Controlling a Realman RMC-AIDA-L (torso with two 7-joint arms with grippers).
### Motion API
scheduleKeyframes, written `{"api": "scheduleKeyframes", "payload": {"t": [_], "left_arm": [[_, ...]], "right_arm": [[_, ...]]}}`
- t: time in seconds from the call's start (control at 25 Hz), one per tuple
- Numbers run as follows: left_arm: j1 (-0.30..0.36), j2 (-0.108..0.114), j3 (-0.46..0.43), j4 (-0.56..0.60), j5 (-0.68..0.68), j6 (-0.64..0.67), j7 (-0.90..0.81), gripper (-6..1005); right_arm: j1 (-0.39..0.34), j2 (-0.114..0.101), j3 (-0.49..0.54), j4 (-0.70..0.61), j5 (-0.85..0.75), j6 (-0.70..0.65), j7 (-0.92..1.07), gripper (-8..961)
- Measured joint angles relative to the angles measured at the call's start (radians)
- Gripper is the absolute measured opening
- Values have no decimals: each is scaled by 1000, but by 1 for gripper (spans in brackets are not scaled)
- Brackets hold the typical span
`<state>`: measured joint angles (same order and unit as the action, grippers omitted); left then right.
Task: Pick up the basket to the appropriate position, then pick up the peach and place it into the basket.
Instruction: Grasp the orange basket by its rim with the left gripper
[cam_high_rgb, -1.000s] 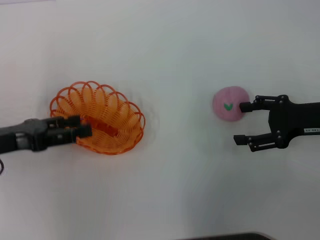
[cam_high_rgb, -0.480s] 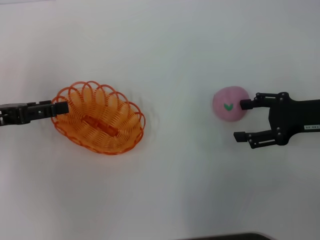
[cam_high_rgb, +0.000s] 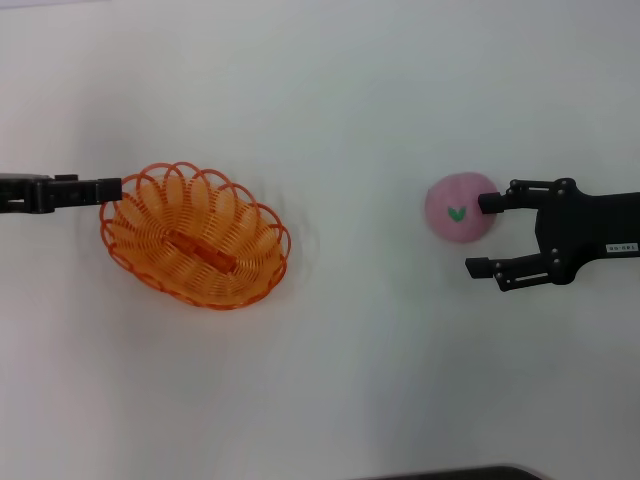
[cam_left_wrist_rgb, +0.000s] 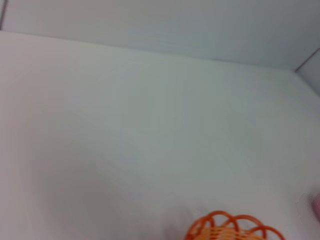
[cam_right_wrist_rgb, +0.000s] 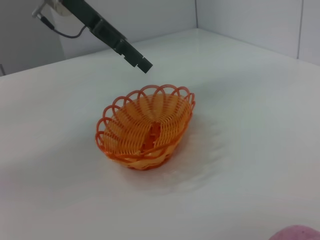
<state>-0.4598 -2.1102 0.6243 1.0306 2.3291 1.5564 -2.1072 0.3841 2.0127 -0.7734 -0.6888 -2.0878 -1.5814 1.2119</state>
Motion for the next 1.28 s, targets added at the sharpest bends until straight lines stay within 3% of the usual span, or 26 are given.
{"api": "scheduleKeyframes", "payload": {"t": [0.48, 1.08, 1.28], "left_arm": [[-74, -16, 130, 87, 209, -62, -158, 824], [-153, -9, 250, 39, 299, -69, -223, 823], [-170, -23, 267, 29, 349, -94, -223, 823]], "right_arm": [[1, 4, -5, -12, 0, 0, 2, 907], [1, 6, -2, -25, -1, 0, 2, 906], [4, 6, -3, -25, -1, 0, 6, 905]]}}
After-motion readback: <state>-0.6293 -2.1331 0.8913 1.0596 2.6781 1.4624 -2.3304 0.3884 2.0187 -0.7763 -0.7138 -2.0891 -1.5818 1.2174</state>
